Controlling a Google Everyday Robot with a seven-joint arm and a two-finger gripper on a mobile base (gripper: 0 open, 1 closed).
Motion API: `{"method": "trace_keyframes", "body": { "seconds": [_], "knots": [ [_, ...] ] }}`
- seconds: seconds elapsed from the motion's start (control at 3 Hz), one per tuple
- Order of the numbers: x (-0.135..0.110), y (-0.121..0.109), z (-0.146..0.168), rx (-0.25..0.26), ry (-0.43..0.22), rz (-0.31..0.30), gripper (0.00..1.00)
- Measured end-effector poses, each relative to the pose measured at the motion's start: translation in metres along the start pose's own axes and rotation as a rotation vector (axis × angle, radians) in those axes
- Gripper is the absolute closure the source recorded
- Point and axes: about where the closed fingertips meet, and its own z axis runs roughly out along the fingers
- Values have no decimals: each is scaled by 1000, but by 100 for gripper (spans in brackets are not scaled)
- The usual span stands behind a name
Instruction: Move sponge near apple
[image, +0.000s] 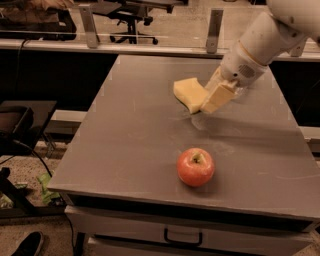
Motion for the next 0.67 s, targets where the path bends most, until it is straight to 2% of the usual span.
{"method": "trace_keyframes", "body": {
  "seconds": [0.33,0.67],
  "knots": [
    [23,35,-4,-56,45,-81,100],
    [40,60,-3,-94,64,-134,100]
  ]
}}
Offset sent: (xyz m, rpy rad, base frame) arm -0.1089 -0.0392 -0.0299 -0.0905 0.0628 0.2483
